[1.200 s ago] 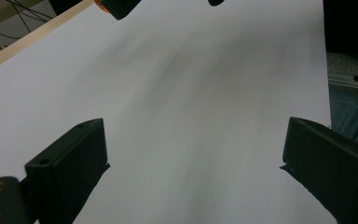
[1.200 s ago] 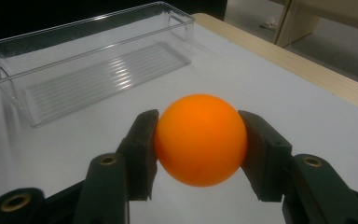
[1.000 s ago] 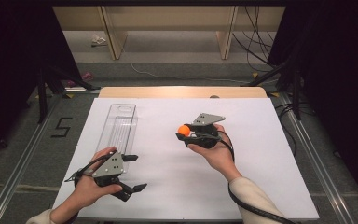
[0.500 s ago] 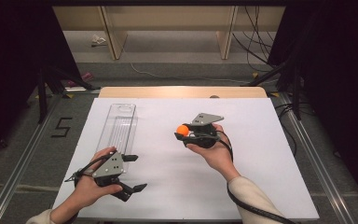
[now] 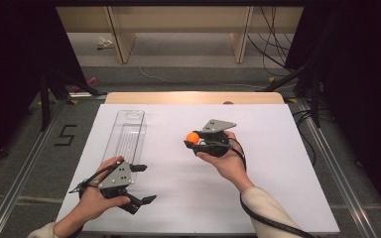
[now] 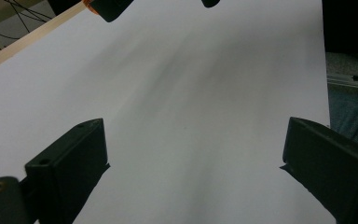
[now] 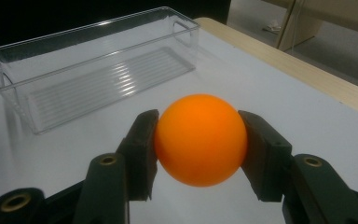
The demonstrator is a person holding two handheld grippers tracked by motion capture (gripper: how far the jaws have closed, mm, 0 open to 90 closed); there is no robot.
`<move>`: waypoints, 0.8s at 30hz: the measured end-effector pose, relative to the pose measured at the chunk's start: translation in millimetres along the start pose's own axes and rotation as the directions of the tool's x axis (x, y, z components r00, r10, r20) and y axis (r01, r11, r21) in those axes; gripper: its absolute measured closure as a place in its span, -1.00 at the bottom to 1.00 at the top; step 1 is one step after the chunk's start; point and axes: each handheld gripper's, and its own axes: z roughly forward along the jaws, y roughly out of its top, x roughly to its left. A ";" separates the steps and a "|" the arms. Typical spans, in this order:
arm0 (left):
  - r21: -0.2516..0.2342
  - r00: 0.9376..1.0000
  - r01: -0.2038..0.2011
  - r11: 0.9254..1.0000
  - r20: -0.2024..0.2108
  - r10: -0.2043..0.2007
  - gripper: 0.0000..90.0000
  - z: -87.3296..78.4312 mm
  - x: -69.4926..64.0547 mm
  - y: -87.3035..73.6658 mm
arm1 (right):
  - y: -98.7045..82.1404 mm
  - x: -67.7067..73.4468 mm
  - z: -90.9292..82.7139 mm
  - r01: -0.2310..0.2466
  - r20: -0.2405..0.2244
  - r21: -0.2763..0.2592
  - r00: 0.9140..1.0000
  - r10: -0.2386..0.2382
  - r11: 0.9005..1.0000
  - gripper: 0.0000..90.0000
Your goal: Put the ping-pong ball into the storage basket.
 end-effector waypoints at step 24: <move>0.003 1.000 -0.002 1.000 0.003 0.002 -0.86 0.1 -0.3 0.0 | 5.1 5.1 8.4 0.005 -0.013 -0.002 1.000 -0.005 1.000 0.14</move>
